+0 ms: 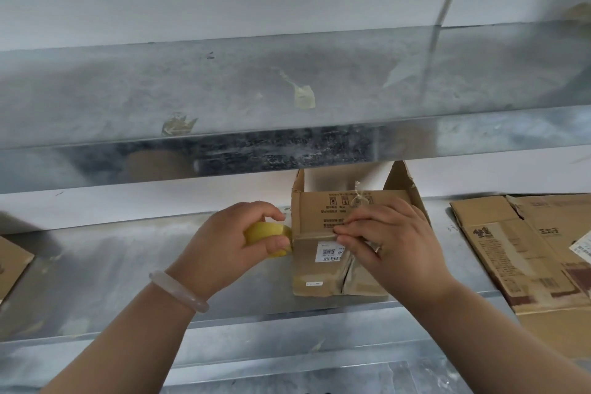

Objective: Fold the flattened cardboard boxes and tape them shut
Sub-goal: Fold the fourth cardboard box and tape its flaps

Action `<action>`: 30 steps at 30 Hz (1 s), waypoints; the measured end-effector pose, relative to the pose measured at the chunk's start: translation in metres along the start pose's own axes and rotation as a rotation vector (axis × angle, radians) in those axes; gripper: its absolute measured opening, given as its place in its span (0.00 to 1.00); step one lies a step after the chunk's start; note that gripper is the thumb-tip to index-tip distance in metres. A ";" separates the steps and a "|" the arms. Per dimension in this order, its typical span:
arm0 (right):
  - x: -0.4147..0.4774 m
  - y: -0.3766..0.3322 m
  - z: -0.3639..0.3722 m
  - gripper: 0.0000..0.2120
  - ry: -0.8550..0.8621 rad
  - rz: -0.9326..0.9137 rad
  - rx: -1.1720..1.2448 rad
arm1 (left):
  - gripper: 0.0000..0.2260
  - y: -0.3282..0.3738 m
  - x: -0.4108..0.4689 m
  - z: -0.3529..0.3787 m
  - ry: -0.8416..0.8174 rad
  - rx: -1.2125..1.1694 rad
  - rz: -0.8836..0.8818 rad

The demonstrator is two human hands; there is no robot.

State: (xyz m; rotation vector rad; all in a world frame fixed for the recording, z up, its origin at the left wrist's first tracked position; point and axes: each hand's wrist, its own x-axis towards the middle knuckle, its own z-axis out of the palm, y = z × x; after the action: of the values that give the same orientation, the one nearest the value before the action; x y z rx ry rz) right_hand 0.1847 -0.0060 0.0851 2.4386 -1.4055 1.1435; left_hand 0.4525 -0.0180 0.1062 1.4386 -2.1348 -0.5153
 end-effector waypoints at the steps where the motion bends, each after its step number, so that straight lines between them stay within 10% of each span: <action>1: -0.001 0.000 0.000 0.08 0.004 -0.003 0.004 | 0.15 -0.003 -0.002 -0.002 -0.026 -0.050 0.017; 9: -0.001 0.002 0.001 0.09 0.004 0.009 -0.009 | 0.33 -0.005 0.011 -0.012 -0.145 0.356 0.087; 20: -0.004 0.004 0.005 0.09 0.016 -0.024 -0.018 | 0.25 -0.018 0.026 -0.001 -0.344 0.612 0.120; 26: -0.003 0.006 0.006 0.08 0.041 -0.037 -0.019 | 0.32 -0.029 0.018 -0.002 -0.221 0.276 0.086; 30: -0.005 0.008 0.005 0.08 0.027 -0.032 -0.012 | 0.19 -0.036 0.004 -0.004 -0.081 -0.082 0.109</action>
State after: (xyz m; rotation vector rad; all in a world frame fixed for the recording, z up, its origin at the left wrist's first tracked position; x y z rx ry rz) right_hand 0.1800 -0.0092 0.0766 2.4196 -1.3563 1.1527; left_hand 0.4803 -0.0347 0.0896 1.2695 -2.2142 -0.6218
